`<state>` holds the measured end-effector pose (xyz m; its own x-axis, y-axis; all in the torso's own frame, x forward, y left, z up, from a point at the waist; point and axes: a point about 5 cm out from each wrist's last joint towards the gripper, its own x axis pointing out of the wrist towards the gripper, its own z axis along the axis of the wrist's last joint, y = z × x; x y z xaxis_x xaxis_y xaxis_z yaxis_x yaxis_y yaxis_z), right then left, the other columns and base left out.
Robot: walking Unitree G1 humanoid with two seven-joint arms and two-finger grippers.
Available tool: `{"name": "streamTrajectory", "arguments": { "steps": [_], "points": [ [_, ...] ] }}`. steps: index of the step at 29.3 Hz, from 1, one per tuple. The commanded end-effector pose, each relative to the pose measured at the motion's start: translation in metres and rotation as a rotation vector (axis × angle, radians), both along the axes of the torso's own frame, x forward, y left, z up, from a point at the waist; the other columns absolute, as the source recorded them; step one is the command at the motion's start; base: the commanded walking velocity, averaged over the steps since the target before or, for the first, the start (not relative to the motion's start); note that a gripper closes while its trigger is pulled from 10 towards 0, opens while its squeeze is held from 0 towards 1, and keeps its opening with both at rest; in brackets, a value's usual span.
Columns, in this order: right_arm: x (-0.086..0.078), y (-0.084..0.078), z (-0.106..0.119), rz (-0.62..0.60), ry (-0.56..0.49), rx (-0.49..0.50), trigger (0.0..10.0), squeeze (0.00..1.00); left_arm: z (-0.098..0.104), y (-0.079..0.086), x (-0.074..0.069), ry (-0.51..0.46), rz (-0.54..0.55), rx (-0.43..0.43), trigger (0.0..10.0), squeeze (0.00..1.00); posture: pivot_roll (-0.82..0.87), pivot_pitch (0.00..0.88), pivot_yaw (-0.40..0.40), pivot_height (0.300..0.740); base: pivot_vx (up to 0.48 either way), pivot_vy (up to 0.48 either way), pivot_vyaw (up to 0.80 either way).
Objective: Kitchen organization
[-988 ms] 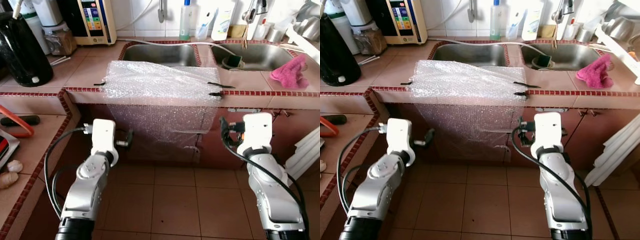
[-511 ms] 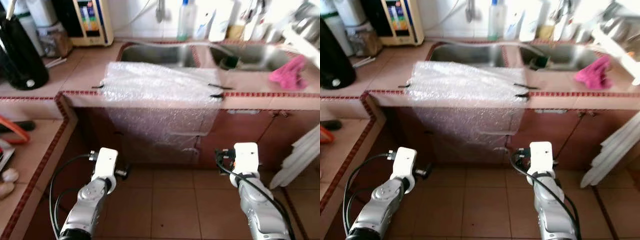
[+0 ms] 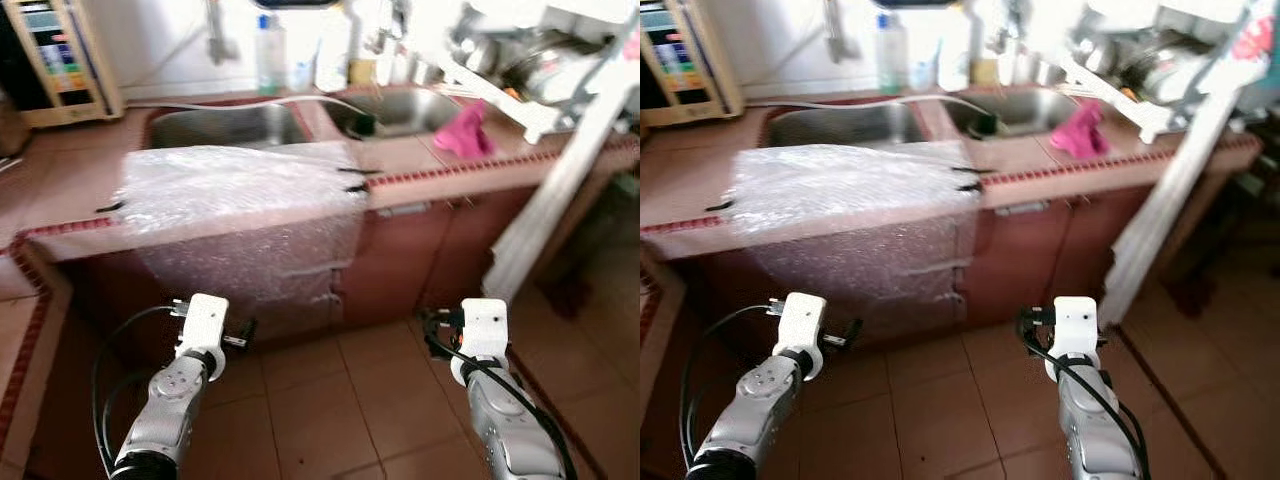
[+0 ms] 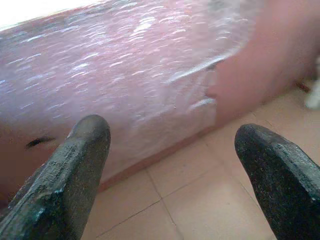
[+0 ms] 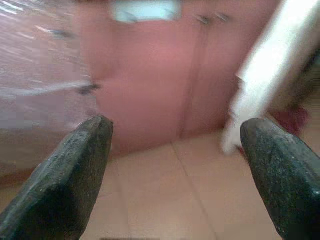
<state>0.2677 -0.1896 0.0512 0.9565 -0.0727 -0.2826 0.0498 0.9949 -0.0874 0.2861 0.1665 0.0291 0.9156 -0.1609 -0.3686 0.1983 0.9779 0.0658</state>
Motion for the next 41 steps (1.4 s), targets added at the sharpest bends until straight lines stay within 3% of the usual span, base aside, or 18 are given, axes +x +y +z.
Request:
{"name": "streamTrajectory", "arguments": {
  "steps": [1,9,12,16,41],
  "points": [
    [0.0031,-0.0022,0.0055,-0.004,-0.029,0.0,10.0,0.0,0.0029,-0.0061,0.0023,-0.02,-0.028,0.001,10.0,0.0,-0.02,0.0,0.05,0.74,0.0,0.0,-0.52],
    [0.0039,-0.002,0.0081,0.011,-0.046,-0.011,10.0,0.0,0.0052,-0.008,0.0036,-0.04,-0.014,-0.018,10.0,0.0,-0.02,0.0,0.047,0.74,0.0,0.0,-0.06],
    [0.0049,-0.0005,0.0093,0.03,-0.053,-0.021,10.0,0.0,0.0028,-0.0052,0.0039,-0.013,0.026,-0.066,10.0,0.0,-0.02,0.0,0.048,0.74,0.0,-0.086,0.0],
    [0.0046,0.0015,0.0096,0.043,-0.057,-0.03,10.0,0.0,0.0009,-0.0002,0.0043,0.005,0.065,-0.102,10.0,0.0,-0.03,0.0,0.051,0.74,0.0,-0.37,0.0],
    [0.0023,-0.0002,0.0102,0.033,-0.066,-0.05,10.0,0.0,-0.0004,-0.0005,0.0055,0.012,0.059,-0.106,10.0,0.0,-0.03,0.0,0.059,0.74,0.0,-0.445,0.0]
  ]
}}
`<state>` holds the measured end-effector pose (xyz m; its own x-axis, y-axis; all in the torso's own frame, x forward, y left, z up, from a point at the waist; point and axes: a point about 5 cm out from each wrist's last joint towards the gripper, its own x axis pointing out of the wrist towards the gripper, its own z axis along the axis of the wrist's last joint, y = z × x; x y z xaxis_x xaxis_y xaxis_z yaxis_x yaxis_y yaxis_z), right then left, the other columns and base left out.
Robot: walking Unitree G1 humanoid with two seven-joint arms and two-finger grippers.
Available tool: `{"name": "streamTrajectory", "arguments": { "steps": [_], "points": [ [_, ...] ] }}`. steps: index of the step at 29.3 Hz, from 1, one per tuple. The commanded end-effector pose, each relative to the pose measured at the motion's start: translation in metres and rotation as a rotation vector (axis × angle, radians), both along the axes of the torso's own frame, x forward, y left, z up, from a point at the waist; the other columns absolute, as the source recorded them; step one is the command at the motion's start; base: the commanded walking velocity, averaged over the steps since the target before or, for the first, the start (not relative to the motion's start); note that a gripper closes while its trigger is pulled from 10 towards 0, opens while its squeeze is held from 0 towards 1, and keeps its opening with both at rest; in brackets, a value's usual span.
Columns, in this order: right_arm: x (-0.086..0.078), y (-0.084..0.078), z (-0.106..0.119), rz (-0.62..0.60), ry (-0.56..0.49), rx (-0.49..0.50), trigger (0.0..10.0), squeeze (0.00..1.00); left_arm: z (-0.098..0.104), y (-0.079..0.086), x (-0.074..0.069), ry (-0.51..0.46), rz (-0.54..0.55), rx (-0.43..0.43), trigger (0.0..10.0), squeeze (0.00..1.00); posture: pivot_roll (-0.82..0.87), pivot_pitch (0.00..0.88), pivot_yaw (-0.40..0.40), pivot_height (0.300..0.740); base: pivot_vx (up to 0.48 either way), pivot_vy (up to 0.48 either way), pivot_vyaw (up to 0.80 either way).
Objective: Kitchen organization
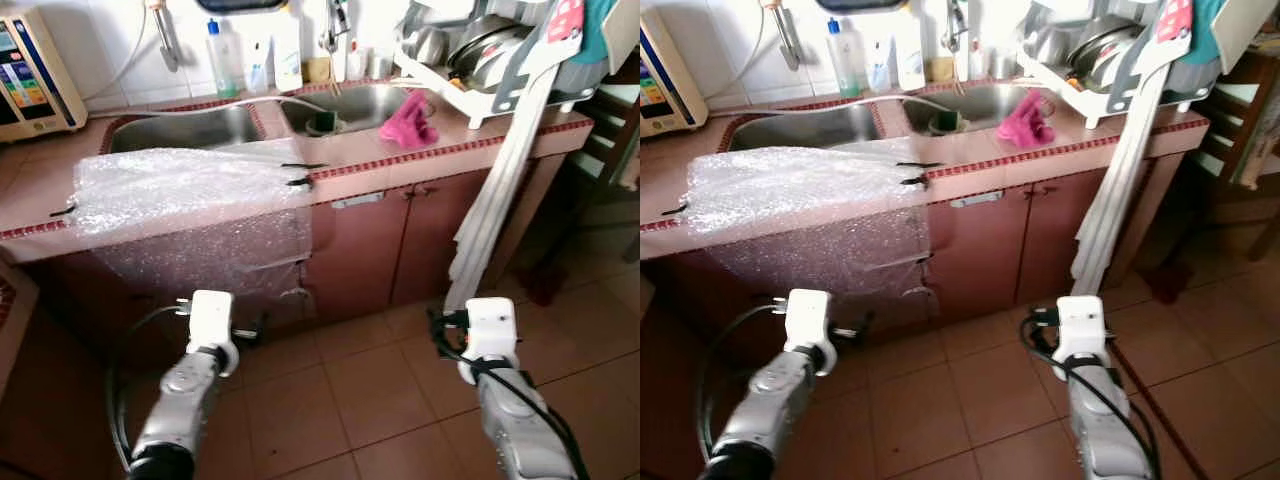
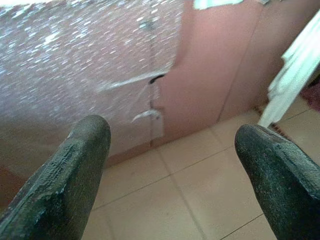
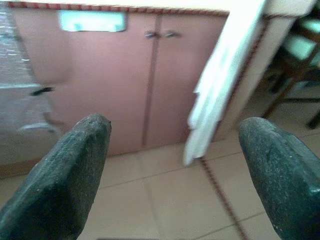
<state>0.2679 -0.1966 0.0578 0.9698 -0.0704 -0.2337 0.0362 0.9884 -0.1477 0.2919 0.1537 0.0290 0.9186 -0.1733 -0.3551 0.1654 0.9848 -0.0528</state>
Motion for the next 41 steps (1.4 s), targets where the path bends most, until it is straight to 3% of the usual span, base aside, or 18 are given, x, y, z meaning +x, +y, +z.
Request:
{"name": "streamTrajectory", "arguments": {
  "steps": [1,16,34,41],
  "points": [
    [0.002,0.007,0.004,0.014,-0.02,0.012,10.0,0.0,0.0,0.012,0.0,0.008,0.025,0.013,10.0,0.0,-0.03,0.0,0.059,0.74,0.0,-0.48,0.0],
    [0.001,0.004,0.003,-0.009,-0.022,0.007,10.0,0.0,-0.001,0.013,0.001,0.012,0.01,0.021,10.0,0.0,-0.04,0.0,0.068,0.74,0.0,-0.475,0.0],
    [0.007,-0.004,0.004,-0.023,-0.026,-0.004,10.0,0.0,0.001,0.022,0.009,0.01,0.04,0.023,10.0,0.0,-0.03,0.0,0.064,0.74,0.0,0.0,0.0],
    [0.009,-0.003,0.004,-0.028,-0.019,0.013,10.0,0.0,0.004,0.025,0.014,-0.01,0.042,0.093,10.0,0.0,-0.04,0.0,0.067,0.74,0.0,0.0,-0.7]
  ]
}}
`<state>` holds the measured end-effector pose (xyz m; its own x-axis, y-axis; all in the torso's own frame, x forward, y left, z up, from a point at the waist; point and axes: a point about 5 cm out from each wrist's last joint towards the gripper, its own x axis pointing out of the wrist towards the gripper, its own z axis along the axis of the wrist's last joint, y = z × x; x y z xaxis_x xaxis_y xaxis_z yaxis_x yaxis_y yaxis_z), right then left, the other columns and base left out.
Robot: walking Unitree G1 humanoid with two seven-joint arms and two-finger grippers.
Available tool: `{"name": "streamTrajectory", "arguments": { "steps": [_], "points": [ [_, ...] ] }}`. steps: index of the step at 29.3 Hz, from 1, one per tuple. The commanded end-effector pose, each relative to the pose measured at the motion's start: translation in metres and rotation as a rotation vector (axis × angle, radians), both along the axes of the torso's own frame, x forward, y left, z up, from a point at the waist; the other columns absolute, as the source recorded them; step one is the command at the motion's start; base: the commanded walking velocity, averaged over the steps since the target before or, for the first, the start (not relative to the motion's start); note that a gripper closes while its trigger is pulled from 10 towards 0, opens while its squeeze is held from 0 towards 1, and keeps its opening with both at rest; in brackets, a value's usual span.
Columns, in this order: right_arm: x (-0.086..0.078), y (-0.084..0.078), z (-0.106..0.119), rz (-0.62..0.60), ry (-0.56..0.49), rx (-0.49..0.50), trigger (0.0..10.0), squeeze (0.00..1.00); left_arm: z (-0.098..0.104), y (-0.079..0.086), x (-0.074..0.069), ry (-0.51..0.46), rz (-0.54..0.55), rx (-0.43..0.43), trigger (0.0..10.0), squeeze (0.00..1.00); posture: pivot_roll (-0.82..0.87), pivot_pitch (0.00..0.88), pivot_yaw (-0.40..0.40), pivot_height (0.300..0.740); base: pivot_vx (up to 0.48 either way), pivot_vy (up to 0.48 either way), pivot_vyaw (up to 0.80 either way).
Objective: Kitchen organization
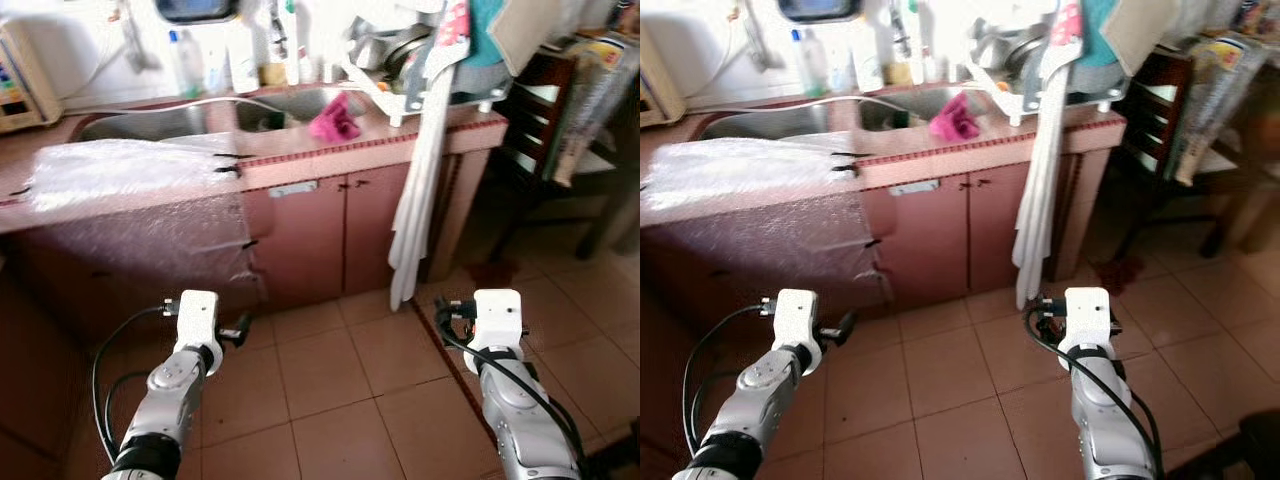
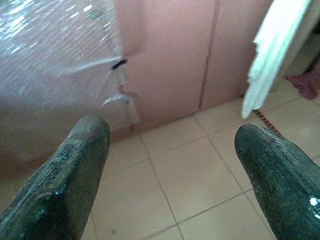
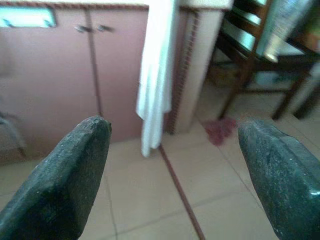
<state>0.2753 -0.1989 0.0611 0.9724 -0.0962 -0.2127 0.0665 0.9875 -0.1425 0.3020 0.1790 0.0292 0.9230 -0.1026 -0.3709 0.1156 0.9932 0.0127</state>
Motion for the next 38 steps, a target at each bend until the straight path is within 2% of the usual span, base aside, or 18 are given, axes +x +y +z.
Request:
{"name": "streamTrajectory", "arguments": {
  "steps": [1,3,5,7,10,17,28,38],
  "points": [
    [0.002,-0.0003,0.0008,0.002,0.0,0.005,10.0,0.0,0.0035,-0.001,0.0042,-0.017,-0.014,0.027,10.0,0.0,-0.04,0.0,0.067,0.74,0.0,0.0,-0.77],
    [0.0026,0.0004,0.0016,0.006,-0.004,-0.001,10.0,0.0,0.0056,-0.002,0.006,-0.045,-0.029,0.031,10.0,0.0,-0.04,0.0,0.067,0.74,0.0,0.0,-0.77],
    [0.0024,0.0004,0.0015,0.007,-0.004,-0.004,10.0,0.0,0.0044,-0.0025,0.006,-0.031,-0.038,0.008,10.0,0.0,-0.04,0.0,0.068,0.74,0.0,0.0,-0.78],
    [0.002,0.0,0.0011,0.005,-0.003,-0.002,10.0,0.0,0.0046,-0.001,0.0067,-0.034,-0.039,0.047,10.0,0.0,-0.04,0.0,0.07,0.74,0.0,0.0,-0.78],
    [0.0015,-0.0003,0.0004,0.003,-0.003,-0.004,10.0,0.0,0.0018,-0.0022,0.0063,-0.012,-0.052,-0.017,10.0,0.0,-0.04,0.0,0.071,0.74,0.0,0.0,-0.78],
    [0.0004,0.0001,-0.0002,0.001,0.001,-0.003,10.0,0.0,-0.0006,-0.0056,0.0051,-0.005,-0.075,-0.038,10.0,0.0,-0.05,0.0,0.073,0.74,0.0,0.0,-0.78],
    [-0.0002,0.0008,-0.0013,0.0,0.002,0.002,10.0,0.0,-0.0025,-0.0057,0.0038,0.003,-0.088,-0.062,10.0,0.0,-0.04,0.0,0.077,0.74,0.228,0.0,-0.73],
    [-0.0014,-0.0007,-0.0029,-0.002,0.006,0.0,10.0,0.0,-0.0037,-0.0067,0.003,0.009,-0.094,-0.066,10.0,0.0,-0.04,0.0,0.078,0.74,0.34,0.0,-0.1]
  ]
}}
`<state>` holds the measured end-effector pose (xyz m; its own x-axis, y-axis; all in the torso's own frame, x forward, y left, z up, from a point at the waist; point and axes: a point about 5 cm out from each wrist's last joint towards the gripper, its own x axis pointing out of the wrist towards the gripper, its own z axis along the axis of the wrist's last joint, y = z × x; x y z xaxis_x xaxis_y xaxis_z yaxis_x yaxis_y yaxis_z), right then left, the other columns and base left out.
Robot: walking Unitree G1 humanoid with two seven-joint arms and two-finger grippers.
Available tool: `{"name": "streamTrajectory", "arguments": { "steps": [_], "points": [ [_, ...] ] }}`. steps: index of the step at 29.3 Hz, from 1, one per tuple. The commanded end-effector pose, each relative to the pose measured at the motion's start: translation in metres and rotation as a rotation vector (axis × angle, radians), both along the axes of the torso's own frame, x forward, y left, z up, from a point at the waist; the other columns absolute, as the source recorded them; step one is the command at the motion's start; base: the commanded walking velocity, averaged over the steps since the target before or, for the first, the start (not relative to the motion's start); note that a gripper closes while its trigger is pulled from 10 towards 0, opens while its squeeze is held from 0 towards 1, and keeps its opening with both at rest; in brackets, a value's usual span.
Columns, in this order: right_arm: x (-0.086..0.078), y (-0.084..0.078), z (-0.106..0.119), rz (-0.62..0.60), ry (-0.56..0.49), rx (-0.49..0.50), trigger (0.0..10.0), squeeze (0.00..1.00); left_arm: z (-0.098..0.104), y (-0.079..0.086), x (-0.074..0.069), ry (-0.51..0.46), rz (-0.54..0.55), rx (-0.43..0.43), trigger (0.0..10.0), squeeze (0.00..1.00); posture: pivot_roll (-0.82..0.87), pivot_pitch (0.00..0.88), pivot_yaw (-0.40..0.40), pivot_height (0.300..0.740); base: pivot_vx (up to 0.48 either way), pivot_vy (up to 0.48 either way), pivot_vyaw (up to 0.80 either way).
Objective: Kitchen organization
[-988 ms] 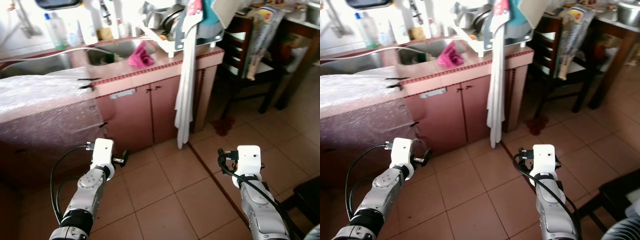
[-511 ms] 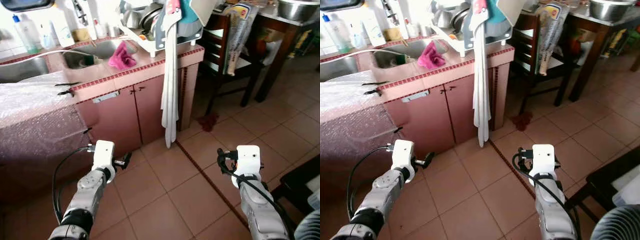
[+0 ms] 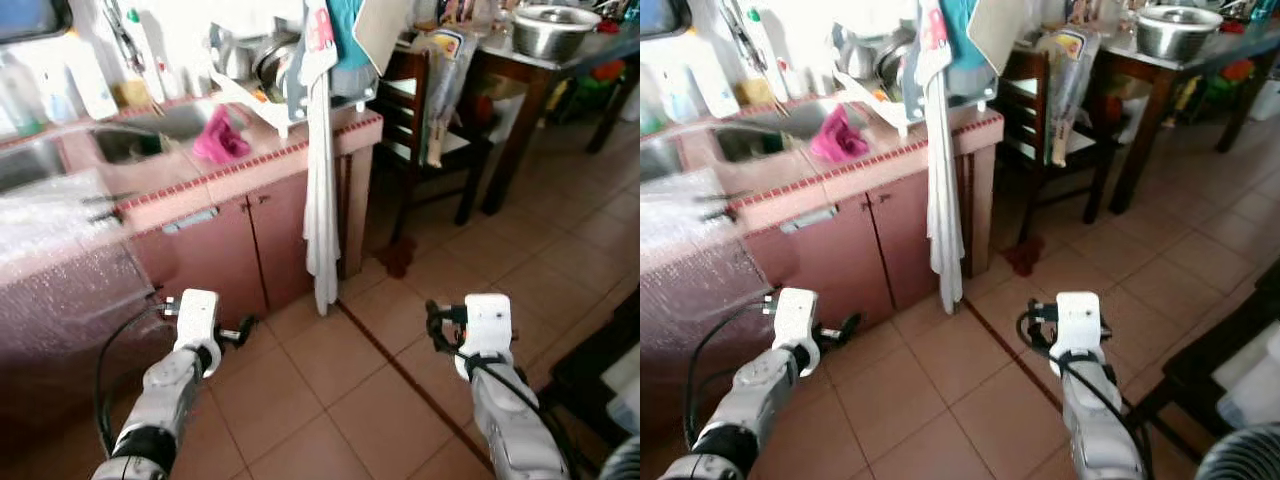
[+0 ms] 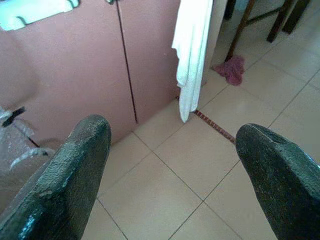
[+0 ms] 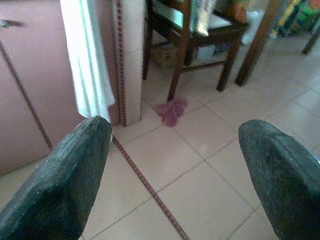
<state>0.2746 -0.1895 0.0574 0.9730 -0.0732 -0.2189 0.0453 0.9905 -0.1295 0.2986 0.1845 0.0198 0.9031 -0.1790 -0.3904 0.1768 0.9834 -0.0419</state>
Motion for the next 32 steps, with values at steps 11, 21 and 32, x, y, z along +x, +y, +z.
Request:
{"name": "streamTrajectory", "arguments": {
  "steps": [11,21,32],
  "points": [
    [-0.001,-0.01,-0.001,-0.022,0.004,-0.017,10.0,0.0,0.004,-0.015,0.005,-0.011,-0.043,-0.022,10.0,0.0,-0.04,0.0,0.078,0.74,0.332,0.0,0.0],
    [0.0,-0.01,-0.003,-0.02,0.012,-0.02,10.0,0.0,0.001,-0.019,0.004,0.0,-0.058,-0.034,10.0,0.0,-0.04,0.0,0.069,0.74,0.271,0.0,0.0],
    [0.009,-0.017,-0.021,-0.004,0.087,-0.041,10.0,0.0,-0.009,-0.017,0.003,0.062,-0.027,0.035,10.0,0.0,-0.02,0.0,0.055,0.74,0.131,0.0,0.0]
  ]
}}
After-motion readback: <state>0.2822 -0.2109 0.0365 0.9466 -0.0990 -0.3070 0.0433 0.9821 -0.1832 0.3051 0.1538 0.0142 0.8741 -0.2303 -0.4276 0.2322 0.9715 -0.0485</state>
